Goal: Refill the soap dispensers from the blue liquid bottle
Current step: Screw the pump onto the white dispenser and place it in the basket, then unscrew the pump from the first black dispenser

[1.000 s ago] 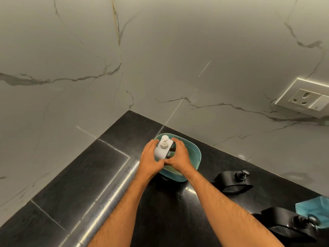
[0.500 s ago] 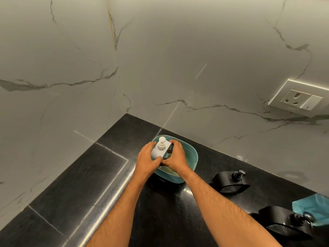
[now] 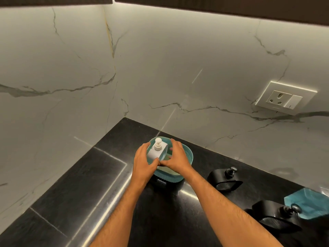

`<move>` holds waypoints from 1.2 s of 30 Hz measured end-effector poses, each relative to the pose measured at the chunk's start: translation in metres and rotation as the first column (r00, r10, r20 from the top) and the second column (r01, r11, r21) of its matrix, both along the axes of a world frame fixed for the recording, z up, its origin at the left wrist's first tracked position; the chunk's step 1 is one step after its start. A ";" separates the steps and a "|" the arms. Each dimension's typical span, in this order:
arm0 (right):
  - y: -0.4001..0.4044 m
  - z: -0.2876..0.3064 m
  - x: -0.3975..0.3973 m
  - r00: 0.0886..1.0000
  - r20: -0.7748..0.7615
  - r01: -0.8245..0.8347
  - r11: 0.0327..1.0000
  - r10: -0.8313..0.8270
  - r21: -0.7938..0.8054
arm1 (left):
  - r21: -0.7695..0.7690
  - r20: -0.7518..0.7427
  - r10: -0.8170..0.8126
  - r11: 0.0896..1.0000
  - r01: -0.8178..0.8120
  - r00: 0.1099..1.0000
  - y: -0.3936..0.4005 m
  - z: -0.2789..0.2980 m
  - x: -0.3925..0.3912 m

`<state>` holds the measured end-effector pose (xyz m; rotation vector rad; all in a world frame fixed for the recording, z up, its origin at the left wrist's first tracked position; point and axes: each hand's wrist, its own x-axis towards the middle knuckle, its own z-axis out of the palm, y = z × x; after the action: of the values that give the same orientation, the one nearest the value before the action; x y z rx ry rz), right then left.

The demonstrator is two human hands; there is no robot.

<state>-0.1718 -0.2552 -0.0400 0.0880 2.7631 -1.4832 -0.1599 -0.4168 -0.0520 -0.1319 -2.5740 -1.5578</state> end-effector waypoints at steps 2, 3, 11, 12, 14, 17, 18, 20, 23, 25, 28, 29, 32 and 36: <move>0.012 0.009 0.015 0.999 -0.030 0.029 0.999 -0.030 -0.019 | 0.037 -0.043 0.042 0.999 -0.040 0.998 0.004 0.006 0.016; 0.019 0.014 0.026 0.997 -0.049 0.053 0.998 -0.055 -0.043 | 0.054 -0.064 0.056 0.997 -0.053 0.996 0.008 0.010 0.025; 0.090 0.034 0.153 0.935 -0.295 0.183 0.980 -0.199 -0.082 | 0.075 -0.116 -0.173 0.980 0.182 0.978 0.078 0.020 0.112; 0.100 0.034 0.168 0.919 -0.317 0.221 0.972 -0.234 -0.078 | 0.074 -0.105 -0.220 0.971 0.228 0.970 0.089 0.018 0.122; 0.125 0.032 0.199 0.875 -0.370 0.310 0.948 -0.312 -0.067 | 0.052 -0.096 -0.314 0.946 0.320 0.944 0.115 0.016 0.139; 0.161 0.028 0.243 0.786 -0.455 0.471 0.882 -0.418 0.003 | 0.017 -0.083 -0.452 0.890 0.455 0.888 0.156 0.010 0.162; 0.173 0.025 0.257 0.747 -0.487 0.530 0.848 -0.453 0.024 | 0.010 -0.070 -0.499 0.865 0.501 0.864 0.169 0.008 0.169; 0.195 0.019 0.282 0.668 -0.535 0.627 0.778 -0.518 0.030 | -0.021 -0.034 -0.584 0.812 0.584 0.811 0.195 0.003 0.181; 0.225 0.002 0.310 0.559 -0.580 0.720 0.693 -0.593 -0.015 | -0.060 0.039 -0.665 0.743 0.666 0.746 0.231 -0.008 0.189; 0.241 -0.011 0.322 0.536 -0.546 0.748 0.662 -0.644 -0.046 | -0.084 0.086 -0.690 0.714 0.695 0.719 0.253 -0.013 0.190; 0.258 -0.027 0.325 0.573 -0.375 0.758 0.645 -0.729 -0.094 | -0.119 0.141 -0.699 0.692 0.713 0.701 0.279 -0.019 0.184; 0.264 -0.032 0.323 0.602 -0.308 0.751 0.653 -0.737 -0.095 | -0.126 0.157 -0.697 0.688 0.714 0.700 0.287 -0.020 0.182; 0.279 -0.042 0.312 0.704 -0.153 0.688 0.720 -0.693 -0.093 | -0.138 0.190 -0.680 0.696 0.705 0.709 0.307 -0.023 0.176; 0.290 -0.053 0.300 0.758 -0.096 0.641 0.764 -0.645 -0.078 | -0.161 0.175 -0.665 0.708 0.688 0.726 0.321 -0.029 0.169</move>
<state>0.1277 0.0351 -0.0934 1.0972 2.9424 -1.6914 0.0095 -0.0959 -0.0805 -1.1852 -2.9522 -1.4602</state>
